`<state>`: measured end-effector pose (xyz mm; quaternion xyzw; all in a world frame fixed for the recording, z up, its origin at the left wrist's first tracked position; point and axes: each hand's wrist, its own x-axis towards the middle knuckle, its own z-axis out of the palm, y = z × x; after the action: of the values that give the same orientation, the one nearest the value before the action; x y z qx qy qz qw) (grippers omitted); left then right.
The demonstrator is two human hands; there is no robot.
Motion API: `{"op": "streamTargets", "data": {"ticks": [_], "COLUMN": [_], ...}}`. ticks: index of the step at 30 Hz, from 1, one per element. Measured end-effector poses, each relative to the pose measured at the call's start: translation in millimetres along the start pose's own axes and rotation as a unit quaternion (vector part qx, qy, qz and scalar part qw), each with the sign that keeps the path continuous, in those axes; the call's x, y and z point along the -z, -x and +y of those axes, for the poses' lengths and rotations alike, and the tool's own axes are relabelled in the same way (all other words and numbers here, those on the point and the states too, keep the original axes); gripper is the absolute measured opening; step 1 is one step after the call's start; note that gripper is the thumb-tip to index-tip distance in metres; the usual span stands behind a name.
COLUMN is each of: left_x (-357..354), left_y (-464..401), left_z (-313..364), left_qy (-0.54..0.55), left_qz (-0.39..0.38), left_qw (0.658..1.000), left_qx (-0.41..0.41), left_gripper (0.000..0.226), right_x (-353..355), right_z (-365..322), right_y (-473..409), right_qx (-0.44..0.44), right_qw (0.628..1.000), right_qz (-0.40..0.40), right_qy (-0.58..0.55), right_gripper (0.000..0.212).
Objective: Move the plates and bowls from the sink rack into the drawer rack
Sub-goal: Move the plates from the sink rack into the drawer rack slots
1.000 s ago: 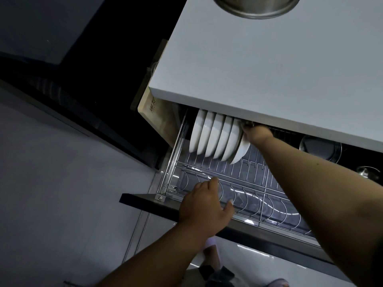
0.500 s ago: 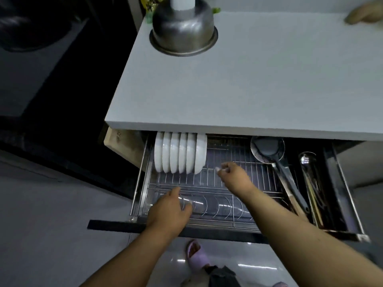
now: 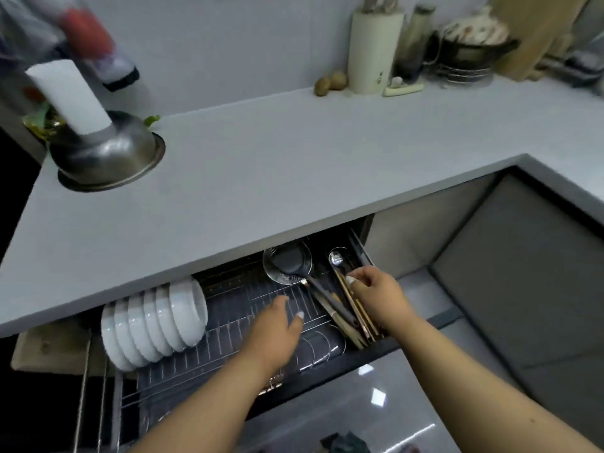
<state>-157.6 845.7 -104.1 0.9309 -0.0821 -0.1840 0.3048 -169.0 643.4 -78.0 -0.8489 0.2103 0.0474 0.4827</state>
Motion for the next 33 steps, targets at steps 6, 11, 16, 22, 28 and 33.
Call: {"op": "streamTargets", "data": {"ticks": [6, 11, 16, 22, 28, 33], "left_x": [-58, -117, -175, -226, -245, -267], "left_y": [-27, -51, -71, -87, -111, -153], "left_z": [96, 181, 265, 341, 386, 433], "left_qy": [-0.014, -0.026, -0.045, -0.064, -0.085, -0.09], "left_qz": [-0.027, -0.049, -0.082, -0.107, -0.129, -0.151], "left_qw": [0.996, 0.99, 0.978, 0.966, 0.953, 0.938], "left_qx": [-0.08, -0.131, -0.184, -0.228, -0.262, -0.298], "left_gripper": [0.042, 0.045, 0.046, 0.045, 0.045, 0.046], "right_x": [105, 196, 282, 352, 386, 420], "right_z": [61, 113, 167, 213, 239, 255], "right_y": [-1, 1, -5, -6, -12, -30], "right_qx": [-0.055, -0.08, -0.101, -0.128, -0.158, -0.187], "right_qw": [0.995, 0.986, 0.972, 0.953, 0.94, 0.928], "right_qz": [0.079, 0.134, 0.203, 0.259, 0.28, 0.307], "right_qy": [-0.029, -0.051, -0.064, -0.096, -0.115, -0.101], "right_gripper": [0.013, 0.016, 0.013, 0.015, 0.014, 0.012]}}
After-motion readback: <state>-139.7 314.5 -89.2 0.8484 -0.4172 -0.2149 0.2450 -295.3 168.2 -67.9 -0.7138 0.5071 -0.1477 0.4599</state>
